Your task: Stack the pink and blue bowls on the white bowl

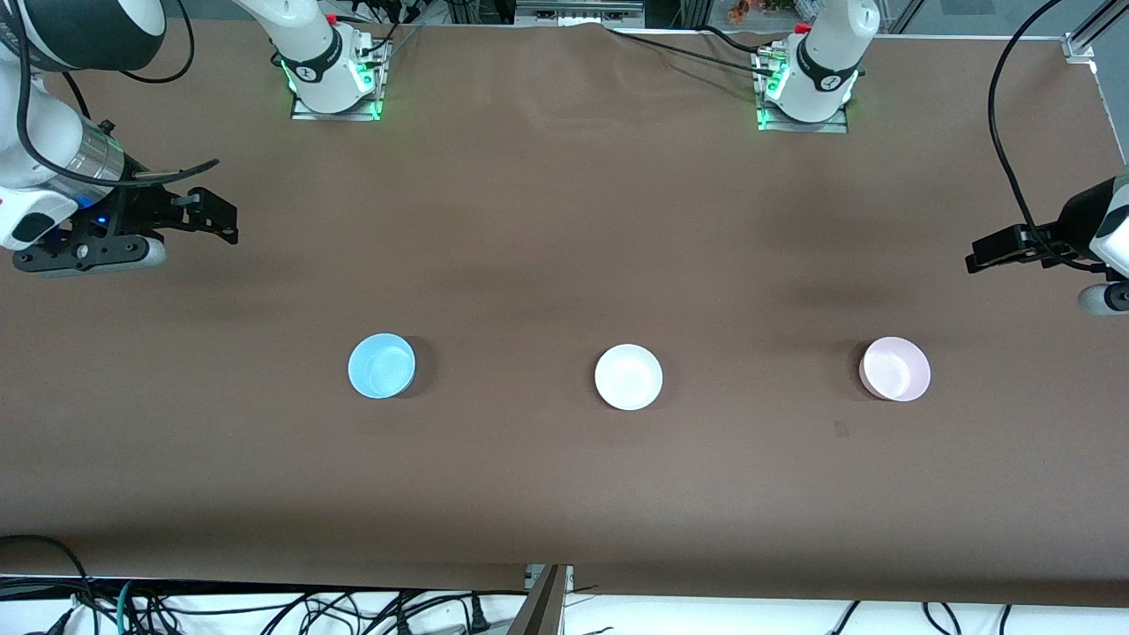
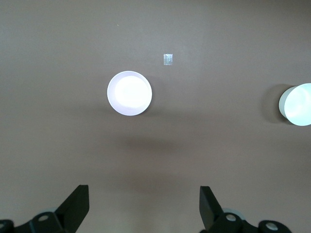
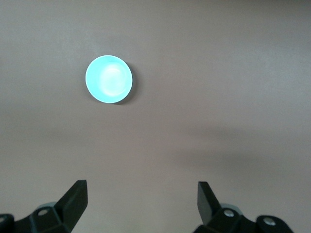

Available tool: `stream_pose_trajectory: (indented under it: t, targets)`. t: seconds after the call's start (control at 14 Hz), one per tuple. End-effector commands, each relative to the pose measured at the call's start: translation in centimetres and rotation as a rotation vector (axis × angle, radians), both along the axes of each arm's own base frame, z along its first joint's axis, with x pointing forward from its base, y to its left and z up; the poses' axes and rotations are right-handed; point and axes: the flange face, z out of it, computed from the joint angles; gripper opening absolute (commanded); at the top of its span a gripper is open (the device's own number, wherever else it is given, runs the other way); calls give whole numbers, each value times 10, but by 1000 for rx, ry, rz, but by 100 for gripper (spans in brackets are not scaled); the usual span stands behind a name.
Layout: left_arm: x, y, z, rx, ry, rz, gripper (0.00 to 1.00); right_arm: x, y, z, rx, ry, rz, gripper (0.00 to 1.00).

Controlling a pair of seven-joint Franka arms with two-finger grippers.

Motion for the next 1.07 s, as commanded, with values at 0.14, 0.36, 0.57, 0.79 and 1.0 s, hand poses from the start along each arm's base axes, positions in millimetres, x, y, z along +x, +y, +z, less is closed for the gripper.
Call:
stream_pose_trajectory:
  t: [0.14,0.36,0.57,0.79,1.0]
  targets:
    - [3,2,6,19,-2,-18,100,0,4,10,5,-18,-13,100]
    - [3,1,6,14,-2,-17,100,0,4,10,5,-16,-13,100]
    - [3,-2,5,12,4,-22,100,0,5,10,7,-16,-14,100]
    - [1,2,5,11,13,-16,100,-1,5,9,11,-6,-15,100]
    - [3,11,0,8,24,-6,100,-2,5,7,10,3,-15,100]
